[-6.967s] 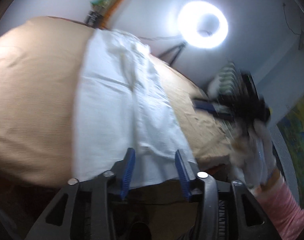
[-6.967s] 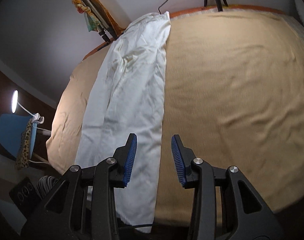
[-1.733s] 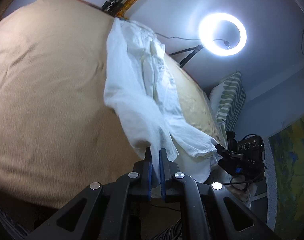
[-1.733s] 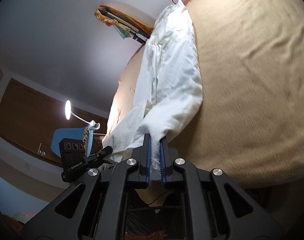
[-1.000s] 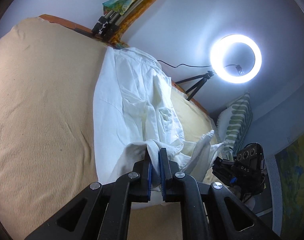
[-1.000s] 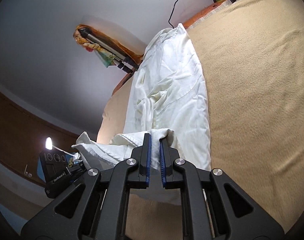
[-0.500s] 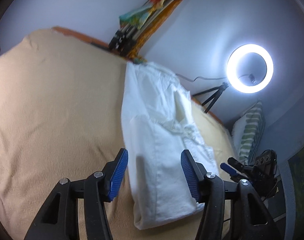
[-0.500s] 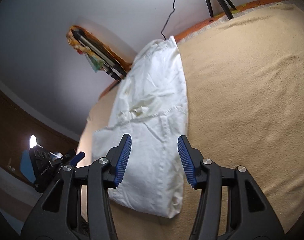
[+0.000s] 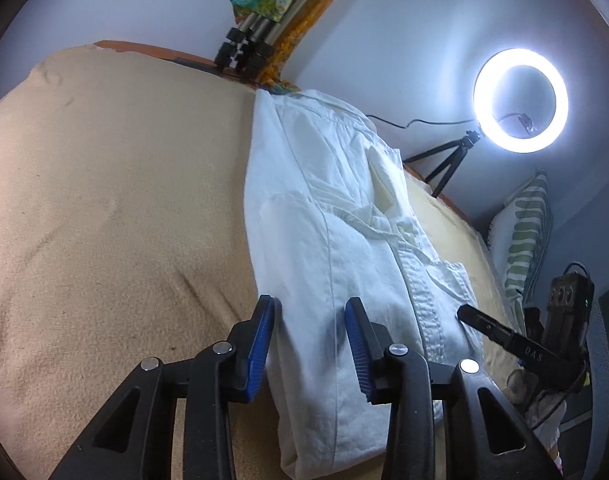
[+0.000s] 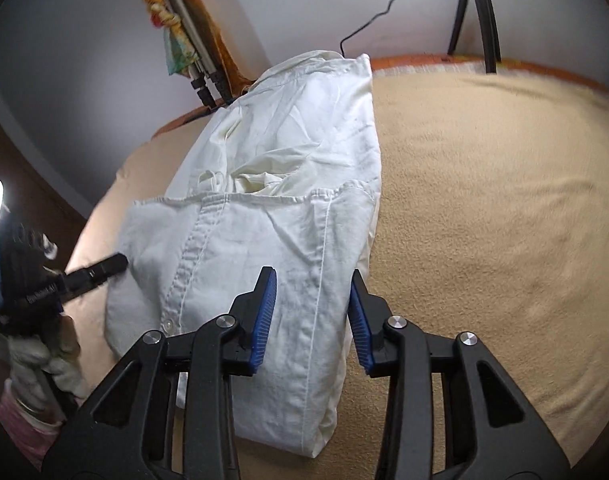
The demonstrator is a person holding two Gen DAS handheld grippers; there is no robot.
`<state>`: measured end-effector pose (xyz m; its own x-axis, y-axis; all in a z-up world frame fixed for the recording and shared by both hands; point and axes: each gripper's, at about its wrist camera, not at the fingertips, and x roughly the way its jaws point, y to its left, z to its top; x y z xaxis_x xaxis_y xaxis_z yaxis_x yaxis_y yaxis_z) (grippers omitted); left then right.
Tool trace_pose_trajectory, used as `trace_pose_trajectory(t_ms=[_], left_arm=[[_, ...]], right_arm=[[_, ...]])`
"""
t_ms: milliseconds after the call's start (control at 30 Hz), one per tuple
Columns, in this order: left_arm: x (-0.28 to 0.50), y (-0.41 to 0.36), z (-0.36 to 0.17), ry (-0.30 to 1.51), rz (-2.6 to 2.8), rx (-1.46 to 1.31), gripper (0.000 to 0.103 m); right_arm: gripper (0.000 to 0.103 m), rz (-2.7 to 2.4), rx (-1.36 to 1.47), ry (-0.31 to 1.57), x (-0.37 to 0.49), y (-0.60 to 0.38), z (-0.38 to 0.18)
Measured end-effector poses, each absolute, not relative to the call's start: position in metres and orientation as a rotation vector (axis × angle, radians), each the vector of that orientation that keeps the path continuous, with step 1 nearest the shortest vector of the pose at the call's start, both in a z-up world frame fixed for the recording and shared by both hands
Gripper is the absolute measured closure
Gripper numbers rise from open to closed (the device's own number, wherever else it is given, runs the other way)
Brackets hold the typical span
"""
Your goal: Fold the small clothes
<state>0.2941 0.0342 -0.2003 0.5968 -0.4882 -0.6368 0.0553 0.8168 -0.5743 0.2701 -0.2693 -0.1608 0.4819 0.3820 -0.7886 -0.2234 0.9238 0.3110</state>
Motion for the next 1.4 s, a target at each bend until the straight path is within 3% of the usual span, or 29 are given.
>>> trace_pose_trajectory(t_ms=[67,133,267,367,500,700,833,900,967,1067,1133,1400], left_arm=[[0.293,0.033,-0.196,0.865,-0.34,-0.513,0.066],[0.295,0.029,-0.193,0.86,-0.37,-0.491,0.073],[0.299,0.025,-0.194,0.873,-0.414,-0.472,0.089],[0.3,0.037,-0.194,0.873,-0.482,-0.595,0.092],[0.306,0.05,-0.195,0.859,-0.654,-0.755,0.093],[0.338,0.067,-0.237,0.947,-0.602,-0.859,0.092],[0.336,0.056,-0.234,0.954,-0.532,-0.722,0.081],[0.336,0.052,-0.227,0.96,-0.475,-0.631,0.07],[0.333,0.052,-0.218,0.935,-0.429,-0.565,0.067],[0.334,0.06,-0.201,0.882,-0.363,-0.49,0.063],[0.34,0.065,-0.191,0.856,-0.367,-0.483,0.063],[0.404,0.068,-0.177,0.846,-0.343,-0.397,0.063]], right_arm=[[0.065,0.37,0.159,0.99,0.268,-0.266,-0.159],[0.065,0.369,0.159,0.981,0.268,-0.266,-0.157],[0.086,0.381,0.166,0.962,0.266,-0.268,-0.152],[0.092,0.46,0.251,0.952,0.265,-0.276,-0.147],[0.092,0.642,0.55,0.958,0.279,-0.304,-0.156],[0.093,0.652,0.886,1.098,0.316,-0.342,-0.233],[0.093,0.601,0.68,1.131,0.323,-0.322,-0.218],[0.093,0.574,0.536,1.124,0.321,-0.308,-0.206],[0.09,0.539,0.456,1.124,0.319,-0.302,-0.196],[0.071,0.465,0.351,1.078,0.319,-0.302,-0.175],[0.065,0.461,0.347,1.023,0.322,-0.308,-0.16],[0.065,0.459,0.376,0.971,0.38,-0.324,-0.146]])
